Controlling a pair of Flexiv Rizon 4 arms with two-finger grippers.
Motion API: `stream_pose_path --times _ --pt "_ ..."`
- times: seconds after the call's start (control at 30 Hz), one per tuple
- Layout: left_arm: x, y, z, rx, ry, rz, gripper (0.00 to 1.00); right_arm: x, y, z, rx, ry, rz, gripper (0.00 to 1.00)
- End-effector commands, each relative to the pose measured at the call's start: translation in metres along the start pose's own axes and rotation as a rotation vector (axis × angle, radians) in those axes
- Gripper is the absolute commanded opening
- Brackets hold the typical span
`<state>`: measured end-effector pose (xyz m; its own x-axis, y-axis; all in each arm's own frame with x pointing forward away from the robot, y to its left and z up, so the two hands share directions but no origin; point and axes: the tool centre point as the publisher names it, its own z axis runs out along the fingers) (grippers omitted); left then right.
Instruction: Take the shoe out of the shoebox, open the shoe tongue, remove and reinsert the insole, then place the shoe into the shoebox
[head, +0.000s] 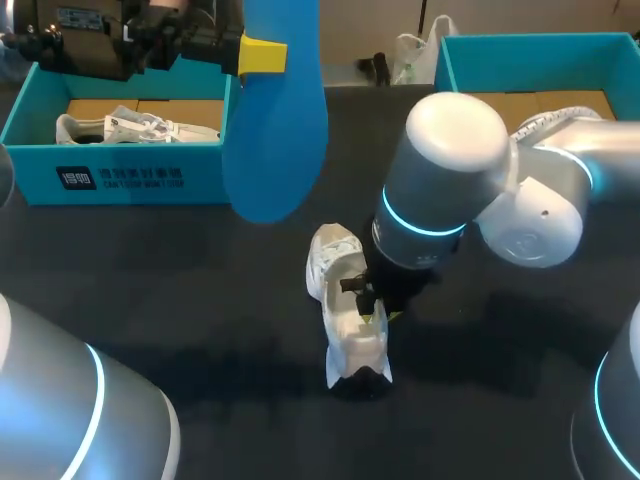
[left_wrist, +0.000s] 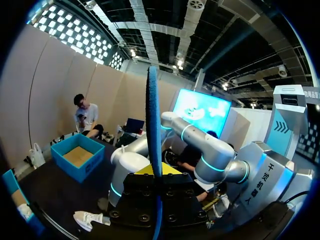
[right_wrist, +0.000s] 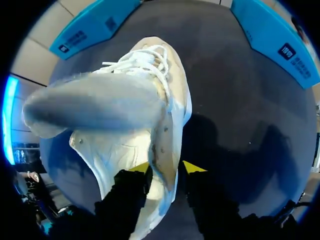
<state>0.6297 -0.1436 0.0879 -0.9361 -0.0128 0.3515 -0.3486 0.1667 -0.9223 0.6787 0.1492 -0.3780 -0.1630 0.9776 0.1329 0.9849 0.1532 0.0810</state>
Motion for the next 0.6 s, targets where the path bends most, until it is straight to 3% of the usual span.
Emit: stream_pose_path --times 0.03,0.17,0.27,0.33,0.37,0.6 --pt "-0.001 -0.001 0.002 -0.002 0.001 0.000 0.00 0.000 -0.002 -0.022 0.009 -0.018 -0.004 1.00" --pt "-0.001 -0.001 0.002 -0.002 0.001 0.000 0.00 -0.006 -0.007 -0.046 0.023 -0.027 0.004 1.00" --pt "-0.001 -0.001 0.002 -0.002 0.001 0.000 0.00 -0.009 -0.008 -0.065 -0.009 -0.009 -0.009 1.00" --pt "-0.001 -0.001 0.002 -0.002 0.001 0.000 0.00 -0.014 -0.006 -0.076 -0.051 0.073 -0.039 1.00" --pt "-0.001 -0.001 0.002 -0.002 0.001 0.000 0.00 -0.016 -0.005 -0.083 -0.036 0.069 -0.045 1.00" --pt "-0.001 -0.001 0.002 -0.002 0.001 0.000 0.00 -0.016 -0.005 -0.083 -0.036 0.069 -0.045 1.00"
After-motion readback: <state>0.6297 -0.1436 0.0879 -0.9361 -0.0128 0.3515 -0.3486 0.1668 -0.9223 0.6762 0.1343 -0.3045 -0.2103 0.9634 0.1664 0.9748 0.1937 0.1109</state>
